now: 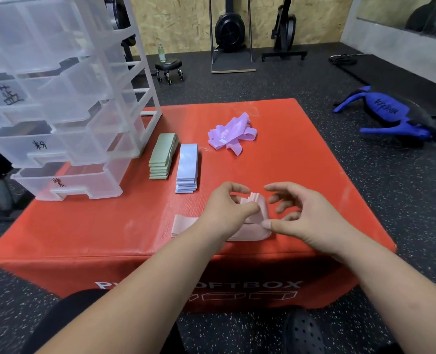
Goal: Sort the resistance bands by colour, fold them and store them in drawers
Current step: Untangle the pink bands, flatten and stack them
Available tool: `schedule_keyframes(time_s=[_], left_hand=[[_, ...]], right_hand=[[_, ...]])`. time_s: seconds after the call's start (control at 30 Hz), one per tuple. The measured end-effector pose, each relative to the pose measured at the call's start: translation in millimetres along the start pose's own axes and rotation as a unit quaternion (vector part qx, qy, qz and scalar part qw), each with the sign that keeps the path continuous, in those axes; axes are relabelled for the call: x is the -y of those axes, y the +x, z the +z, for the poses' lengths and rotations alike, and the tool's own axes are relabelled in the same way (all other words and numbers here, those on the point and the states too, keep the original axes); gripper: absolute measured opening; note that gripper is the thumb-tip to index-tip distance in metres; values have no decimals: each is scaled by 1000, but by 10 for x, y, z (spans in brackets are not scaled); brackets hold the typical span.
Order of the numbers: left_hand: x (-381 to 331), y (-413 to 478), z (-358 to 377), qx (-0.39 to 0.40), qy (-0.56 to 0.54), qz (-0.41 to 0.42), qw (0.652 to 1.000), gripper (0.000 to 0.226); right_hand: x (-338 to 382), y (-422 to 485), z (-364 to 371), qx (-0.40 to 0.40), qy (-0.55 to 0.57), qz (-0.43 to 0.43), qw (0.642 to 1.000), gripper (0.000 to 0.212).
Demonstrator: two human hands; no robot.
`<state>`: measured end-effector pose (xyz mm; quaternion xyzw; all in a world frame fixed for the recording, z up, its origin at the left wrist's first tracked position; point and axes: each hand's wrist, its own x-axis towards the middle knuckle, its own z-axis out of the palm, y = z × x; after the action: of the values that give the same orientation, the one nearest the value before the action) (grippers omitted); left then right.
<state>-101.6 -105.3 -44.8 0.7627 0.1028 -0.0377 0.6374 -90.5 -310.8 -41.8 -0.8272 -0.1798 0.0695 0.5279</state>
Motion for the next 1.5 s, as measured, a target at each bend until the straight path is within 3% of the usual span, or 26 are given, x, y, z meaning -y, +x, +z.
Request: schedule_keyframes(time_s=[0.07,0.13,0.2,0.33,0.57,0.97,1.07,1.17,1.3,1.4,1.5], left_hand=[[-47,-3,-50,5,-12,-2,1000,37],[-97,-13,-115,17,-23,-5,1000,38],[-147,-23,-198,25,-37,-8,999,40],[-188,-40,-406,19,-57,-5,998,38],[-205,-127,-813,-12,-98,-26,995,36],[53,-159,-1612,-92,-123,-64,986,37],[186,-147,-1747,-110,-64,-91,988,32],[330,-112,-1802,-128,11,-112,985,45],[441,-66,-1826,-120,205,-60,970,41],[514,-51,-1806,-87,407,26,909,38],[550,-38,-1754,-90,528,108,838,47]], right_hand=[[-66,37,56,1,-119,-31,992,93],[-119,75,160,35,-139,-29,989,104],[-166,113,276,56,-108,-25,992,95],[-181,200,434,25,-87,-41,995,71],[-83,313,653,43,-102,-80,991,56],[-28,468,963,66,-179,-124,974,63],[-15,478,1008,71,-196,-136,968,65],[-2,486,1041,73,-221,-147,961,70],[-13,513,1074,87,-260,-155,949,71],[12,539,1065,96,-277,-161,943,68],[32,555,1041,105,-290,-161,938,70]])
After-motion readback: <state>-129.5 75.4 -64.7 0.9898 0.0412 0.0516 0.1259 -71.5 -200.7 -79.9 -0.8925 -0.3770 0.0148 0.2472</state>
